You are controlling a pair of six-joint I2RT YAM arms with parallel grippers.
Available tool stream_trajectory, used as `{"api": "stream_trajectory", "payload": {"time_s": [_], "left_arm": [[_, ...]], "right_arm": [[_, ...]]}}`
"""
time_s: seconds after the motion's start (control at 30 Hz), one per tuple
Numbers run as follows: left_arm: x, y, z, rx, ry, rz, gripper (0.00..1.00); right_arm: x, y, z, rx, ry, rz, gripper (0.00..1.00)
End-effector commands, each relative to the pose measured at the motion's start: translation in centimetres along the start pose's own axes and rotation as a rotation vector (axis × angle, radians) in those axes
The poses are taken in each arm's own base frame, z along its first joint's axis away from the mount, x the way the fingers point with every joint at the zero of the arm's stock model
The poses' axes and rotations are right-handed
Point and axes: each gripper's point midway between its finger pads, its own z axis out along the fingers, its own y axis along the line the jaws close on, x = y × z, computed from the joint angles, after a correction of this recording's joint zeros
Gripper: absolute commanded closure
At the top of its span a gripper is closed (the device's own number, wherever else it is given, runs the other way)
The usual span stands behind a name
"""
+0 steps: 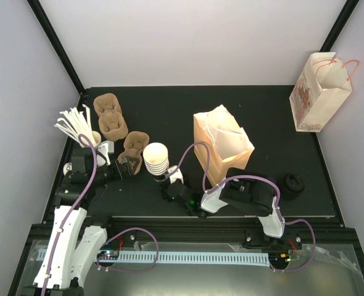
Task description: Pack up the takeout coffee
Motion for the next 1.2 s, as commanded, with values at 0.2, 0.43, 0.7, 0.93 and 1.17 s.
{"api": "stream_trajectory", "payload": {"time_s": [0.2,0.43,0.7,0.93,1.17], "left_arm": [[-0.2,0.8,0.9,-0.036,0.011,-0.019,0.01],[-0.1,1.6,1.7,-0.052,0.014,-0.038,0.01],[0.0,2.4,2.5,-0.076,0.024,-0.054,0.01],[0.0,2.7,2.8,-0.081,0.025,-0.057,0.01],[0.1,3.1,3.3,-0.082,0.015,-0.06,0.01]], "right_arm": [[-0.6,-0.9,2.8,-0.012,-0.016,0.024,0.24],[-0.1,-2.1,5.6,0.031,0.019,0.009,0.24],[-0.2,-4.1,8.5,0.06,0.032,0.041,0.23],[-0.6,-5.2,11.1,0.08,0.035,0.041,0.23],[-0.8,-6.4,13.3,0.104,0.039,0.049,0.23]]}}
